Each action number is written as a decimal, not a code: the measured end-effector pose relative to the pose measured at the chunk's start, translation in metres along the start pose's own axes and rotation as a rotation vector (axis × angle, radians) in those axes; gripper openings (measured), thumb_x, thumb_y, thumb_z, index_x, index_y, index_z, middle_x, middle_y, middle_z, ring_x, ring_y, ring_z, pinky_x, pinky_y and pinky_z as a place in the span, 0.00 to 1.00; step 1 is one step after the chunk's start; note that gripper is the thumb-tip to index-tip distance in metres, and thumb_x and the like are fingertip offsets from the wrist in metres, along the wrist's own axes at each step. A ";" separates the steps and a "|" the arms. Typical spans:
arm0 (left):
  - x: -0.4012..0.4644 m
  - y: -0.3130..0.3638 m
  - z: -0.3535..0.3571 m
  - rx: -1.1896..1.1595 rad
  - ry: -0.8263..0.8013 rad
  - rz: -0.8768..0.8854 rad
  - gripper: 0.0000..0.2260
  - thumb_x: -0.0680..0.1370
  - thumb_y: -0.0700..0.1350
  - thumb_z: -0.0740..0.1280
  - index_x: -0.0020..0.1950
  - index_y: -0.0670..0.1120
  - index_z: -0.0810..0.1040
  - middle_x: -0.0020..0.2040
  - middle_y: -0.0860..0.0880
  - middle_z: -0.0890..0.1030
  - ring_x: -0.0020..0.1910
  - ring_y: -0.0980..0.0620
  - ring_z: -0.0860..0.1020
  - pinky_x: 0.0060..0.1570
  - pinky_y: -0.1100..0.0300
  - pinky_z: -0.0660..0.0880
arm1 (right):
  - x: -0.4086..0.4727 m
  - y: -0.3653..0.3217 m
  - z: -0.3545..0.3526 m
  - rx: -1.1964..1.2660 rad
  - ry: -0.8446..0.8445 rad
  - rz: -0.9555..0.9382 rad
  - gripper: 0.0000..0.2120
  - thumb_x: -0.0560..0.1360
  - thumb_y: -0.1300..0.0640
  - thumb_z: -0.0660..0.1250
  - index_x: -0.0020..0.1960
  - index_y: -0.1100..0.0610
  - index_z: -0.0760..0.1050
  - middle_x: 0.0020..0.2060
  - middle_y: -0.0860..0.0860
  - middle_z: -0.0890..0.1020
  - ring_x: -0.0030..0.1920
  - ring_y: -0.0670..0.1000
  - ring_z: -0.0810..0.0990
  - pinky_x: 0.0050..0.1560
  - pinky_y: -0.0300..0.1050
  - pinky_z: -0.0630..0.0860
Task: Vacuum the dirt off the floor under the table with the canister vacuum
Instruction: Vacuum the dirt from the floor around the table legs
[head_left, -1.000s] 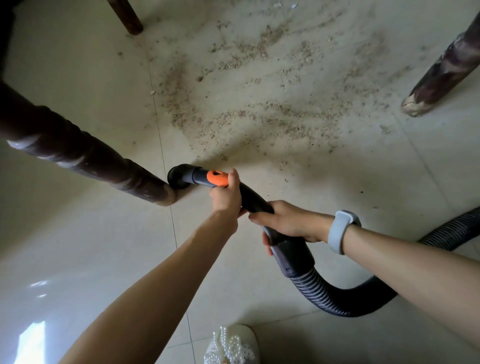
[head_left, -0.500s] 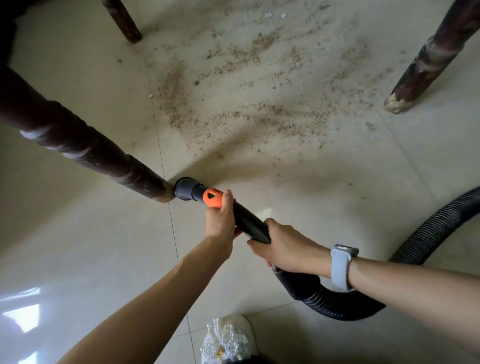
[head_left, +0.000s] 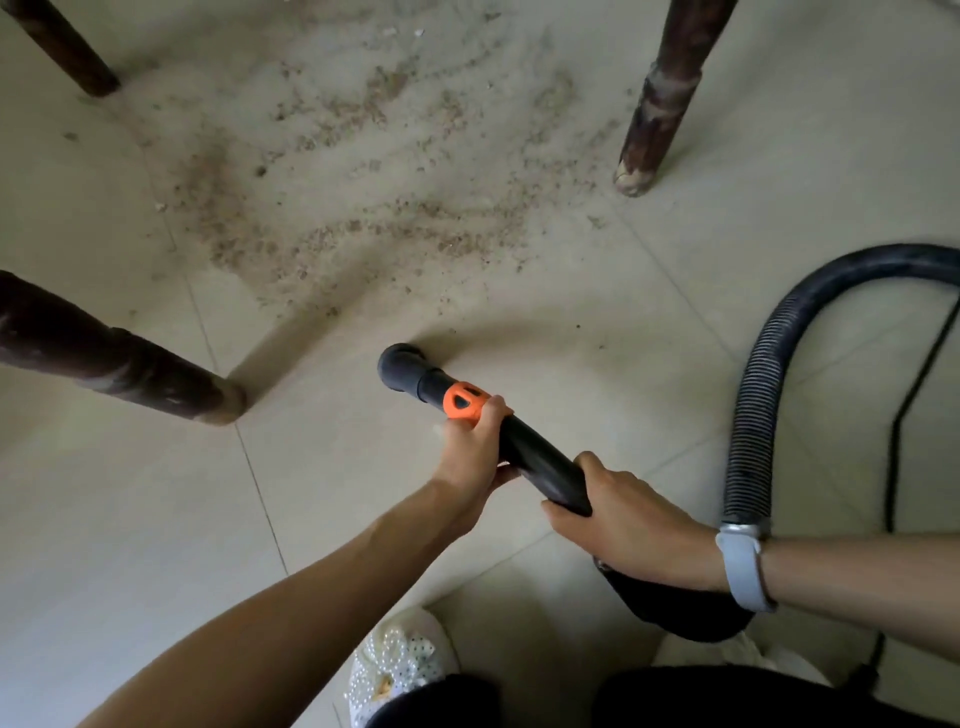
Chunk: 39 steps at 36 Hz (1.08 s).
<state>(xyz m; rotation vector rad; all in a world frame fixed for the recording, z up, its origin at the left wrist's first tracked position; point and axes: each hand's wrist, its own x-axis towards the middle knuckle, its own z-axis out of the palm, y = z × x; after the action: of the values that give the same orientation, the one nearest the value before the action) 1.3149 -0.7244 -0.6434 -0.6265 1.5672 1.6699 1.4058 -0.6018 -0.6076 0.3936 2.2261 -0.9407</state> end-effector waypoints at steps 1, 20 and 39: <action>0.000 -0.001 0.006 0.007 -0.021 -0.002 0.08 0.79 0.45 0.62 0.54 0.42 0.69 0.43 0.45 0.73 0.42 0.49 0.75 0.34 0.58 0.76 | -0.003 0.005 -0.002 0.010 0.015 0.012 0.14 0.78 0.43 0.60 0.52 0.53 0.64 0.36 0.52 0.79 0.36 0.53 0.82 0.37 0.48 0.78; -0.006 -0.012 0.102 0.408 -0.436 -0.073 0.10 0.79 0.49 0.61 0.54 0.44 0.72 0.45 0.47 0.76 0.44 0.52 0.76 0.40 0.60 0.77 | -0.060 0.058 0.002 0.146 0.344 0.376 0.14 0.78 0.44 0.61 0.51 0.52 0.62 0.35 0.47 0.73 0.33 0.43 0.74 0.31 0.35 0.67; 0.016 0.004 0.085 0.704 -0.398 -0.050 0.13 0.80 0.54 0.60 0.59 0.48 0.72 0.57 0.49 0.78 0.59 0.53 0.73 0.55 0.56 0.64 | 0.004 0.036 -0.010 0.536 0.322 0.204 0.16 0.73 0.59 0.66 0.57 0.60 0.64 0.41 0.55 0.77 0.38 0.56 0.79 0.43 0.53 0.80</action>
<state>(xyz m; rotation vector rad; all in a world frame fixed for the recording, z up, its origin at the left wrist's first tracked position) 1.3140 -0.6379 -0.6426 0.0344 1.6661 1.0075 1.4164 -0.5694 -0.6238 1.0595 2.1236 -1.4369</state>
